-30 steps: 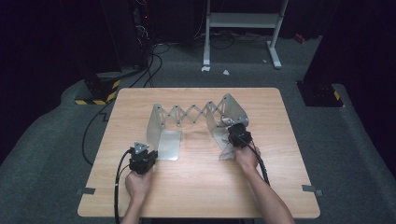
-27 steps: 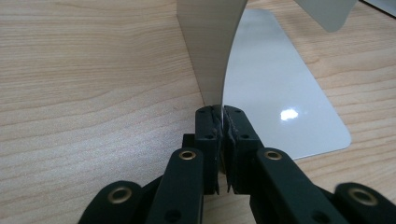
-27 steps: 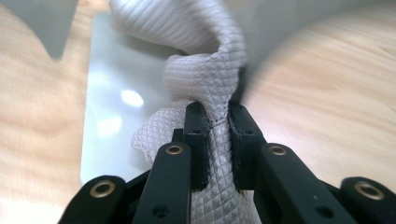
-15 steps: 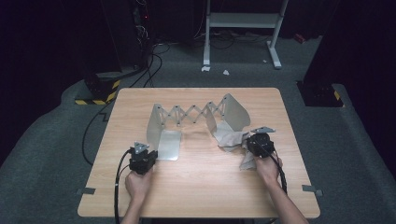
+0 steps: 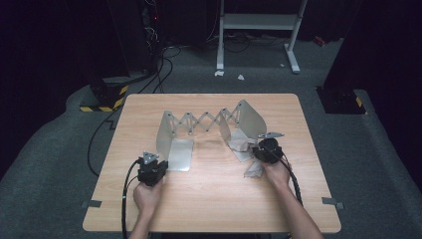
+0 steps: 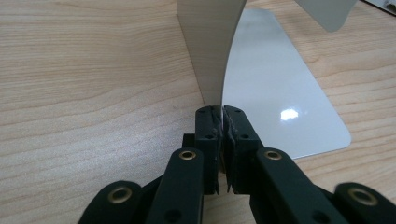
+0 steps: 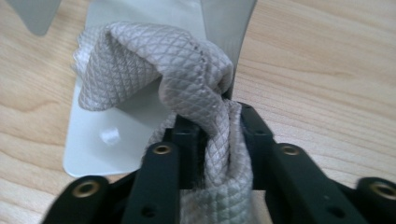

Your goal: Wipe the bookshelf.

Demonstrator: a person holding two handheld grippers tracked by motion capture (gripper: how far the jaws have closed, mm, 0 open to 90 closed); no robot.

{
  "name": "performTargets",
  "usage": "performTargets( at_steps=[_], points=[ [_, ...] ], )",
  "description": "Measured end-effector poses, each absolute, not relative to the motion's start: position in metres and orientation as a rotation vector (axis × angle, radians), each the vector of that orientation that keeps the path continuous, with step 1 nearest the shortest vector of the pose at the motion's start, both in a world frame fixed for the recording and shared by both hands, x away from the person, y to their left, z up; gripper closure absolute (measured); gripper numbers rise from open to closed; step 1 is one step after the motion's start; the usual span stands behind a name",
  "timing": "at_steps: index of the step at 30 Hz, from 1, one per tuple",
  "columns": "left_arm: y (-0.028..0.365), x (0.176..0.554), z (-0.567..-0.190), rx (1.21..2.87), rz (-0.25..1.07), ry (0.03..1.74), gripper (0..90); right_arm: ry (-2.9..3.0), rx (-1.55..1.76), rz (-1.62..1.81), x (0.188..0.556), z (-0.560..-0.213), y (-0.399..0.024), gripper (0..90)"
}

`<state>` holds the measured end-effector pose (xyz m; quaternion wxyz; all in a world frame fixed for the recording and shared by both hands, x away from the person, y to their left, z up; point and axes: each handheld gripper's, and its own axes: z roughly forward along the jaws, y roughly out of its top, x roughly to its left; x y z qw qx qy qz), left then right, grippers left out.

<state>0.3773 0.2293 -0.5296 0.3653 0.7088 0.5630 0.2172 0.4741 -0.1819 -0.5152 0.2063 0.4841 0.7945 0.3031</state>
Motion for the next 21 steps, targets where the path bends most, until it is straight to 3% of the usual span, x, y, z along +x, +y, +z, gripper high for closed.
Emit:
performTargets(
  at_steps=[3,10,21],
  points=[
    [0.23,0.376,-0.53,1.821,0.55,1.44,84.5,2.237,1.328,0.852,0.47,-0.515,-0.179,79.2],
    [0.231,0.367,-0.53,1.825,0.555,1.44,84.6,2.271,1.275,0.841,0.432,-0.515,-0.157,79.4],
    [0.235,0.359,-0.53,1.83,0.56,1.429,84.8,2.305,1.262,0.856,0.386,-0.514,-0.168,68.2]
  ],
)
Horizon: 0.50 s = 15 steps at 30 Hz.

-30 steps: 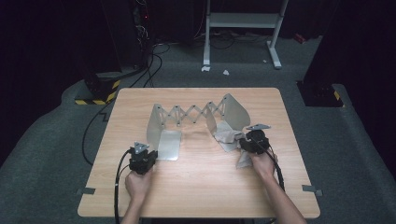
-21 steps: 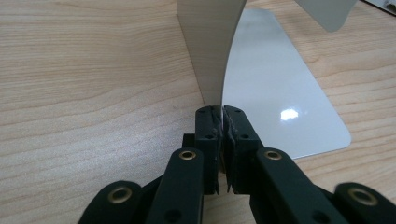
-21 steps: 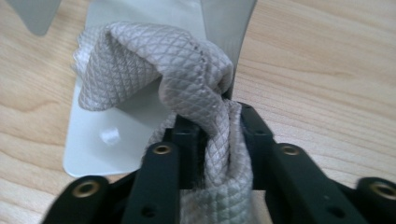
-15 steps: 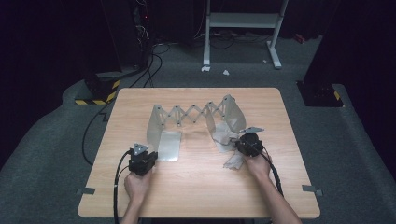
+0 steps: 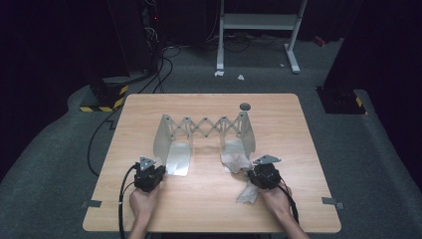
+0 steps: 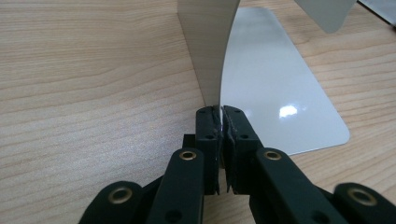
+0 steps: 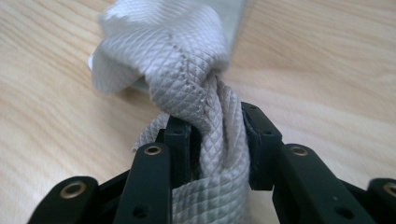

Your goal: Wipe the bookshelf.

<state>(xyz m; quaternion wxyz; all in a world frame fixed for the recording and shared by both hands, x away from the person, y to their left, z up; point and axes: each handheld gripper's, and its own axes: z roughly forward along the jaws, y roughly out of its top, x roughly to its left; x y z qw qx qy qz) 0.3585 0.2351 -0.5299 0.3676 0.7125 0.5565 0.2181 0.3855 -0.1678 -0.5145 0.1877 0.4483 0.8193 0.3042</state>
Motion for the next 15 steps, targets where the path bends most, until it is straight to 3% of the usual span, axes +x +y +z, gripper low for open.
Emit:
performTargets(
  at_steps=[5,15],
  points=[
    [0.234,0.358,-0.53,1.839,0.579,1.426,84.5,2.306,1.3,0.856,0.382,-0.514,-0.184,75.8],
    [0.232,0.357,-0.53,1.847,0.582,1.419,84.2,2.242,1.373,0.835,0.416,-0.507,-0.192,76.3]
  ],
)
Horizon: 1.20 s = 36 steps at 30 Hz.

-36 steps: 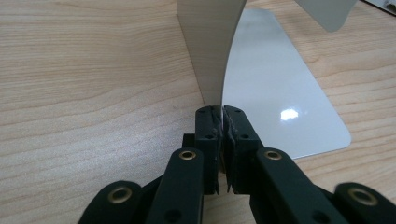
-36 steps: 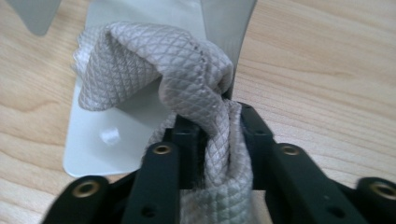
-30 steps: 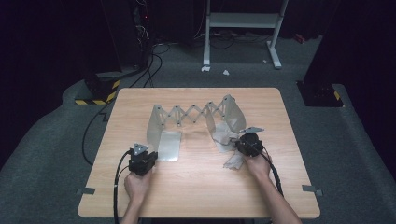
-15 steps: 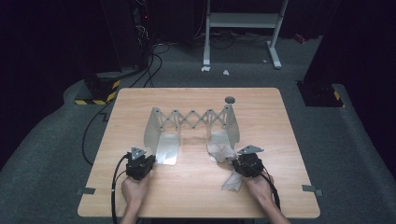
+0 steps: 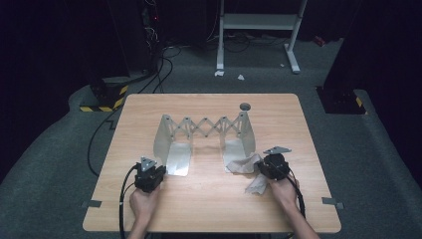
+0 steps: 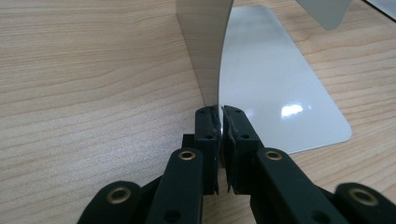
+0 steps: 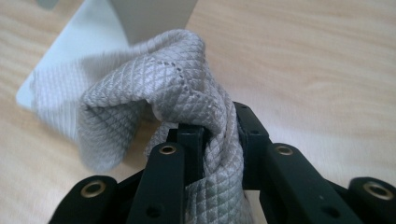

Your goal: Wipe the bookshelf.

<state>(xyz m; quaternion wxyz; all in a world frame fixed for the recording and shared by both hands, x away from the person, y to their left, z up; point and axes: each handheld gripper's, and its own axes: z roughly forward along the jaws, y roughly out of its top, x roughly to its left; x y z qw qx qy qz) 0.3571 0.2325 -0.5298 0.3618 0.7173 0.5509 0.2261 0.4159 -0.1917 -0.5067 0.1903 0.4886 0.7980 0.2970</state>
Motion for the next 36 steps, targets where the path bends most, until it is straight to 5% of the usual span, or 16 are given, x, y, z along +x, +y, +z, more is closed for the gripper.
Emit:
performTargets(
  at_steps=[22,27,36],
  points=[
    [0.231,0.356,-0.53,1.837,0.573,1.428,84.1,2.082,1.222,1.154,0.421,-0.392,-0.183,77.6],
    [0.231,0.356,-0.53,1.836,0.572,1.432,84.1,2.113,1.241,1.136,0.422,-0.411,-0.177,77.7],
    [0.231,0.356,-0.53,1.839,0.567,1.427,83.8,2.27,1.399,1.014,0.433,-0.493,-0.17,77.6]
  ],
)
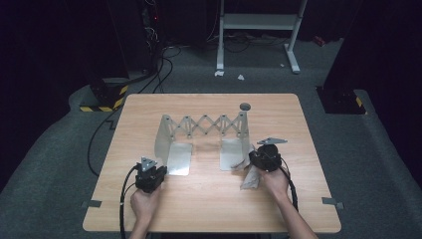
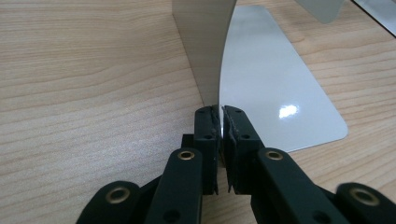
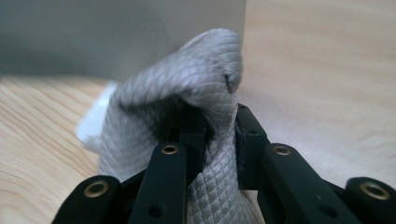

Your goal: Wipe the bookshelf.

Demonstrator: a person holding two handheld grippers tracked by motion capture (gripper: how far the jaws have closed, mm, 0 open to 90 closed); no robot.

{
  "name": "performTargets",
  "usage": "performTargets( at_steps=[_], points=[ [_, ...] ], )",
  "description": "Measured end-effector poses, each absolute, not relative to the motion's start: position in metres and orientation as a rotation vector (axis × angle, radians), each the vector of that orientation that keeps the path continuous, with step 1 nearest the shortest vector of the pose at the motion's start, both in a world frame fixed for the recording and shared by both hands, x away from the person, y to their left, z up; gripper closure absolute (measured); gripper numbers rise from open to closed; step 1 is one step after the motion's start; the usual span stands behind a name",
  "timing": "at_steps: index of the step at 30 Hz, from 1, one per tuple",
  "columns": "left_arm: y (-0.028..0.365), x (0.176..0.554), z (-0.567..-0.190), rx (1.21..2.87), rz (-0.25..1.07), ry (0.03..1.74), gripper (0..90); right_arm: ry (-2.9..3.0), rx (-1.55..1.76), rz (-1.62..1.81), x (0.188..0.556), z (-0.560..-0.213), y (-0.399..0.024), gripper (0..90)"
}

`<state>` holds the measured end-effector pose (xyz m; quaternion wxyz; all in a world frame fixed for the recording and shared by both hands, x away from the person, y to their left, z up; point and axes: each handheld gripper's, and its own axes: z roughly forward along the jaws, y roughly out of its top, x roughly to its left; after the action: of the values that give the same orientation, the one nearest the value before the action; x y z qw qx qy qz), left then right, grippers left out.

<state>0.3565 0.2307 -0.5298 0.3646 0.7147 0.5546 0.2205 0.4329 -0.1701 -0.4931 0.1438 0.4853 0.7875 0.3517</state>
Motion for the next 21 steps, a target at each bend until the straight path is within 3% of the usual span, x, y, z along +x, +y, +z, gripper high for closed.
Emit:
performTargets(
  at_steps=[4,8,21],
  points=[
    [0.231,0.357,-0.53,1.837,0.563,1.427,83.8,2.299,1.432,0.958,0.439,-0.513,-0.169,77.2],
    [0.231,0.357,-0.53,1.834,0.56,1.428,83.9,2.281,1.465,0.981,0.447,-0.509,-0.17,77.5],
    [0.231,0.357,-0.53,1.838,0.567,1.427,83.8,2.14,1.314,1.171,0.453,-0.415,-0.172,78.1]
  ],
)
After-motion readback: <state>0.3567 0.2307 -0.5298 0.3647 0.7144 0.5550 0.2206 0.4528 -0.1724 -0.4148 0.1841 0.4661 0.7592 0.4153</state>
